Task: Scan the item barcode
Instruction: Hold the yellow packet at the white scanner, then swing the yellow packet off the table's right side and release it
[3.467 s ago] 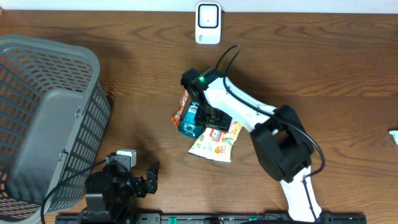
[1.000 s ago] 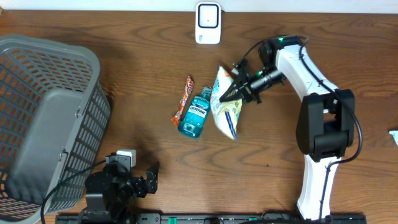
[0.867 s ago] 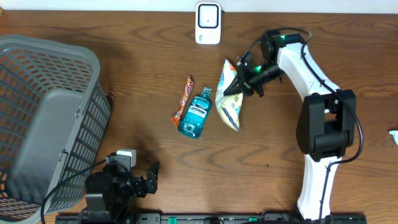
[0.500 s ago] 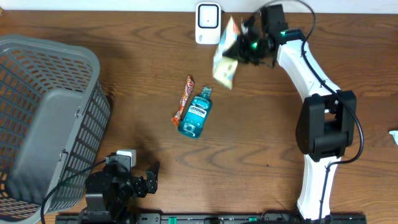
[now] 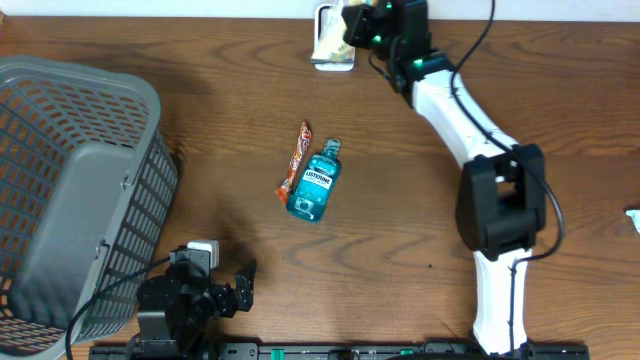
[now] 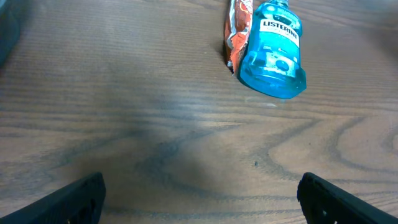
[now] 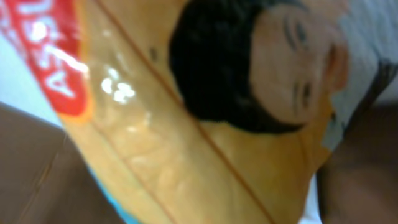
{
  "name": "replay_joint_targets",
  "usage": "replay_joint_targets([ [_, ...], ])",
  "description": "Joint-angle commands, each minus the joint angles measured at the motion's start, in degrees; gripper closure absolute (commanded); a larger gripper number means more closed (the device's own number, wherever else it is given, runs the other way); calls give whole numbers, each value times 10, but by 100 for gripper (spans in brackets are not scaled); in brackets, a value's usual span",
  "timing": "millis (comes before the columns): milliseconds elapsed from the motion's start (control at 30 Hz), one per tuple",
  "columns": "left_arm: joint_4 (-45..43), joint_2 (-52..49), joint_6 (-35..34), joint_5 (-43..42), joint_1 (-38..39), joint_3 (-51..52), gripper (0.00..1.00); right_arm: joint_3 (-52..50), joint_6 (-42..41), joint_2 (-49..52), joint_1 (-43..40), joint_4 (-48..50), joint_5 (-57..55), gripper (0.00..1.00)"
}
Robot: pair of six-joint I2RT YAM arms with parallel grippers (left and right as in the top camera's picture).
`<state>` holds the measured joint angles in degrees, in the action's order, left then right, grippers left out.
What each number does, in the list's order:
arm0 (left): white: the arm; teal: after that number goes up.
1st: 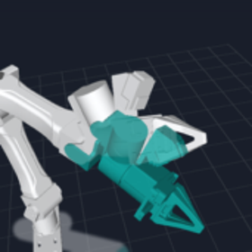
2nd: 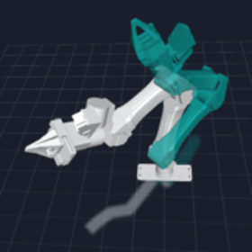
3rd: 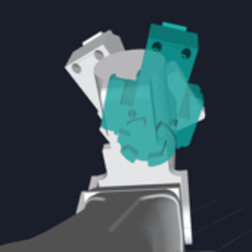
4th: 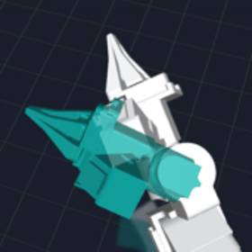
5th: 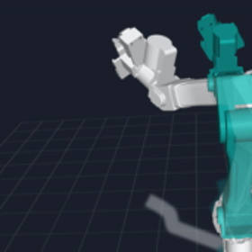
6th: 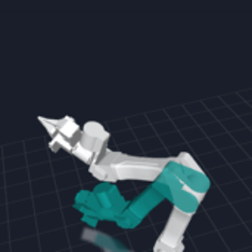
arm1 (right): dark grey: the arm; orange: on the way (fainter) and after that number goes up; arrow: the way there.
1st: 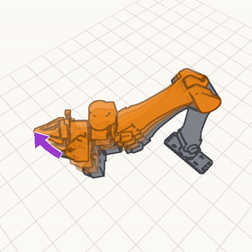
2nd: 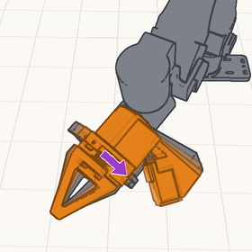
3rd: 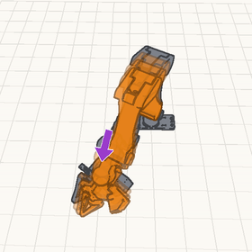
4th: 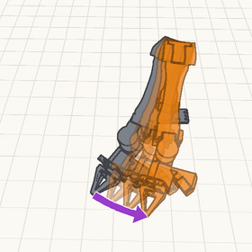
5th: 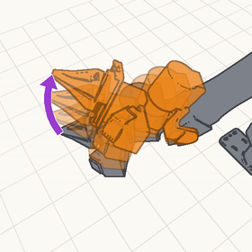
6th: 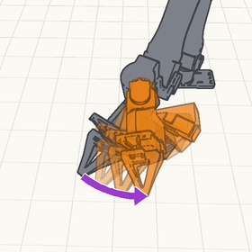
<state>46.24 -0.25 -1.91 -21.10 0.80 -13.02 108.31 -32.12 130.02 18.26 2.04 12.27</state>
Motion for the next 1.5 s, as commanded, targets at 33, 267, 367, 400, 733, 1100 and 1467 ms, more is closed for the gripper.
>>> replay_joint_targets([
  [33, 28, 0, -5, -8, -2, 6, 2, 71, 0, 64, 5, 25, -86, 99],
  [267, 28, 0, -5, -8, -2, 6, 2, 251, 17, 163, 10, -65, -94, 99],
  [367, 28, 0, -5, -8, -2, 6, 2, 276, 37, 162, 16, -101, -116, 99],
  [400, 28, 0, -5, -7, -2, 6, 2, 282, 39, 159, 16, -113, -122, 99],
  [733, 28, 0, -5, -8, -2, 6, 2, 417, 45, 115, -26, -513, -165, 99],
  [1100, 28, 0, -5, -7, -2, 6, 2, 400, 79, 83, -194, -827, -435, 99],
  [1467, 28, 0, -5, -8, -2, 6, 2, 236, 144, 89, -395, -670, -497, 99],
])
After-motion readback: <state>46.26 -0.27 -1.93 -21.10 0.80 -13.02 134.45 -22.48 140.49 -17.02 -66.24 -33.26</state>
